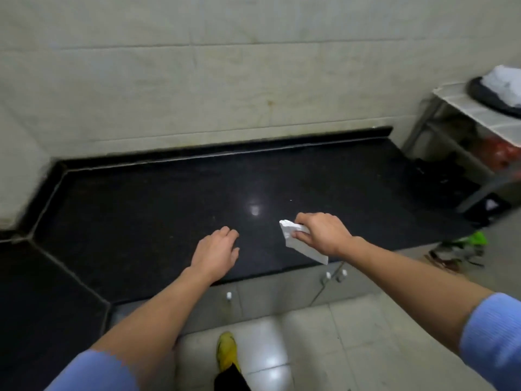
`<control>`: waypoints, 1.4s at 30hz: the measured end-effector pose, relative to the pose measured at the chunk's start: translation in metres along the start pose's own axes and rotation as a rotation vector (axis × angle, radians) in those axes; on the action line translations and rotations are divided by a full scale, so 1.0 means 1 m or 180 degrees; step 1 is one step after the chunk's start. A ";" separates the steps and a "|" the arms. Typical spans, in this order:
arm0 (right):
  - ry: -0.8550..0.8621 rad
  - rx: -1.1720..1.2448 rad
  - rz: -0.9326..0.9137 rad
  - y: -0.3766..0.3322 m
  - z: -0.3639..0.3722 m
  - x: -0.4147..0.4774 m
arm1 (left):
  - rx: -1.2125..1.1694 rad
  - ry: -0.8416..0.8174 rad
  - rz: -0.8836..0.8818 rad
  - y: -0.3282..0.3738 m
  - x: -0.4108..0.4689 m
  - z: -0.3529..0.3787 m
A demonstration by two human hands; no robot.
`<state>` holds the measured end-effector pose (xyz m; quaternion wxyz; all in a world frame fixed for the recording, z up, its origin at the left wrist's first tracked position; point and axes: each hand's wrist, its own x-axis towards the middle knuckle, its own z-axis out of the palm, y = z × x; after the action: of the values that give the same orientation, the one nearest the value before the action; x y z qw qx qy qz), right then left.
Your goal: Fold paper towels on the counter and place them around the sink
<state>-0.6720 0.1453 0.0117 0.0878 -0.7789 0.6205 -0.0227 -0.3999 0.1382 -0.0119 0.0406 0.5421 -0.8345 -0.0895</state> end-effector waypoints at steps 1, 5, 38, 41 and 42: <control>0.0049 -0.0008 0.0123 0.021 -0.005 -0.016 | 0.0013 -0.0030 0.0160 0.022 0.012 0.002; 0.0280 0.0005 0.0657 0.100 -0.022 -0.070 | 0.0074 -0.0123 0.0771 0.103 0.063 0.007; 0.1254 -0.0134 0.1982 0.710 -0.273 -0.168 | -0.0212 0.0335 0.2183 0.684 0.510 0.018; 0.1340 -0.0165 0.1771 0.762 -0.304 -0.146 | -0.0309 0.0480 0.1861 0.719 0.535 0.014; 0.1381 -0.0184 0.1716 0.777 -0.314 -0.137 | -0.0309 0.0503 0.1763 0.728 0.542 0.012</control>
<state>-1.4964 0.0777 0.2030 -0.0654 -0.5662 0.8085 -0.1463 -1.2765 -0.0662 0.1012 0.1543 0.2963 -0.9398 -0.0723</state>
